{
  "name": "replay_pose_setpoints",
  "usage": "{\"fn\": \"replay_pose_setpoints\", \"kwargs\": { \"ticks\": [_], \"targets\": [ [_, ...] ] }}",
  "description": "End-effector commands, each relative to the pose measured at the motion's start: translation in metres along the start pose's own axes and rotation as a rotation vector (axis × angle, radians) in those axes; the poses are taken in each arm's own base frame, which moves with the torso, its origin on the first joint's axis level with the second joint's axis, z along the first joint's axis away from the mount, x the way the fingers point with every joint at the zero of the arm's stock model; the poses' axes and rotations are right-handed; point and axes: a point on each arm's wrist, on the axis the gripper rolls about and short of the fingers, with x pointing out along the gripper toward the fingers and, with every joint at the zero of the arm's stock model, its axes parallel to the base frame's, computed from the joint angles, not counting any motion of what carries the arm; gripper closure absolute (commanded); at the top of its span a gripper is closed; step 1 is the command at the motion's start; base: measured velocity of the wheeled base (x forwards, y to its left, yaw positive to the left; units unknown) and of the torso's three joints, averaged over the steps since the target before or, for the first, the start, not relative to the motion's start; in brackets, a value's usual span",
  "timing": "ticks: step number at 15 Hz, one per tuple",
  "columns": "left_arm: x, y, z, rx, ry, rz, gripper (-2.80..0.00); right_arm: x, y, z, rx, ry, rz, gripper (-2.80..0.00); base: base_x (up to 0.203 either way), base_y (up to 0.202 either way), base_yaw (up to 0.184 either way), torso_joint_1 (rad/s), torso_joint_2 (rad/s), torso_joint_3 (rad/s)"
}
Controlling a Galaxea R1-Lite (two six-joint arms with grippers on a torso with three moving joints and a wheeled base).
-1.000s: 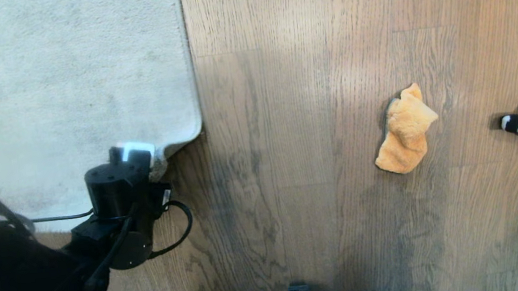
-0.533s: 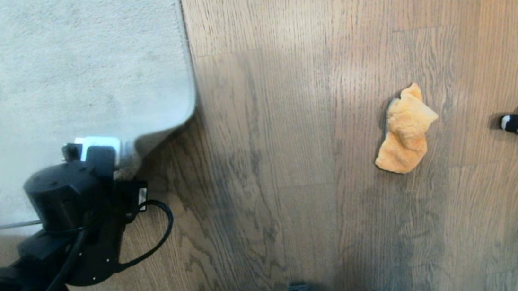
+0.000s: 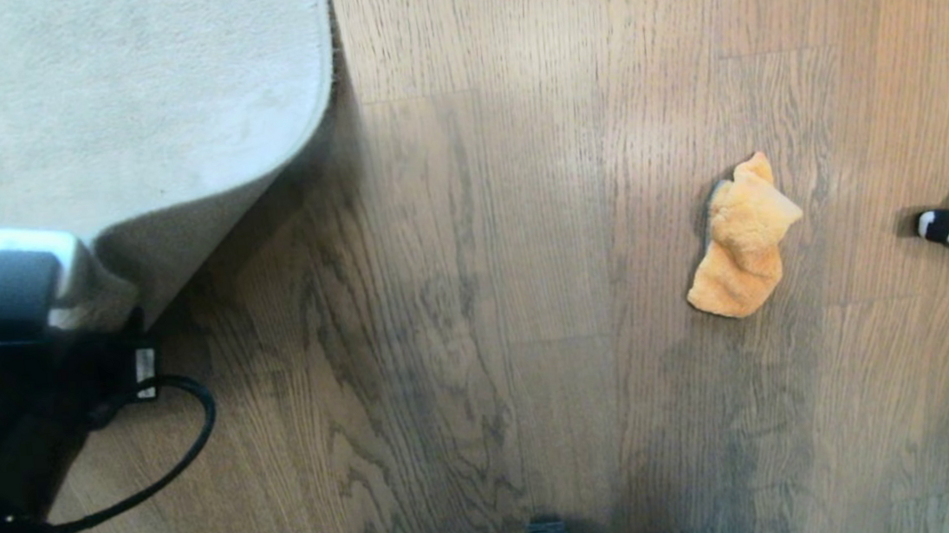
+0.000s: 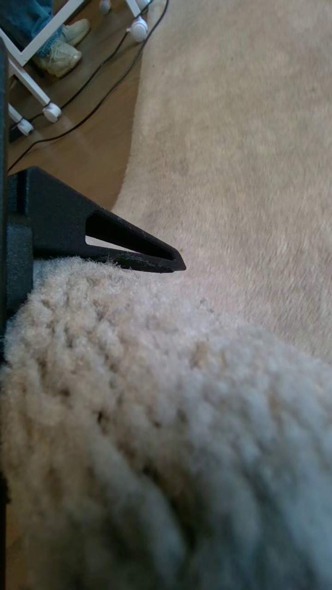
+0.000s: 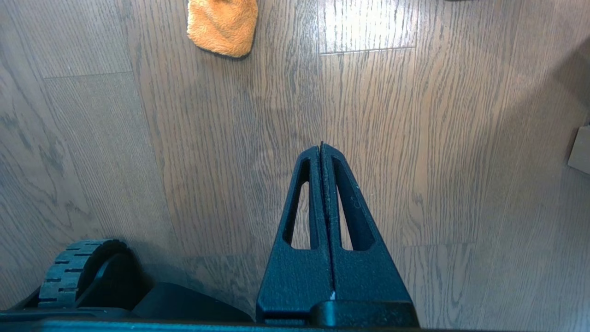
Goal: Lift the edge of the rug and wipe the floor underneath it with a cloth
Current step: Lift up the carpet
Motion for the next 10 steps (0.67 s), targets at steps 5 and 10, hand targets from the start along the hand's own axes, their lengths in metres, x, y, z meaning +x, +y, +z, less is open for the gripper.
{"fn": "replay_pose_setpoints", "kwargs": {
  "ticks": [5, 10],
  "targets": [
    [-0.014, 0.039, 0.024, 0.016, -0.075, 0.092, 0.00, 0.000, 0.000, 0.000, 0.000, -0.001, 0.000, 0.00, 0.000, 0.000, 0.000, 0.000, 0.00, 0.000],
    [-0.022, 0.046, 0.024, 0.015, -0.091, 0.112, 0.00, 0.000, 0.000, 0.000, 0.000, -0.001, 0.000, 0.00, 0.000, 0.000, 0.000, 0.000, 0.00, 0.000]
  ]
}}
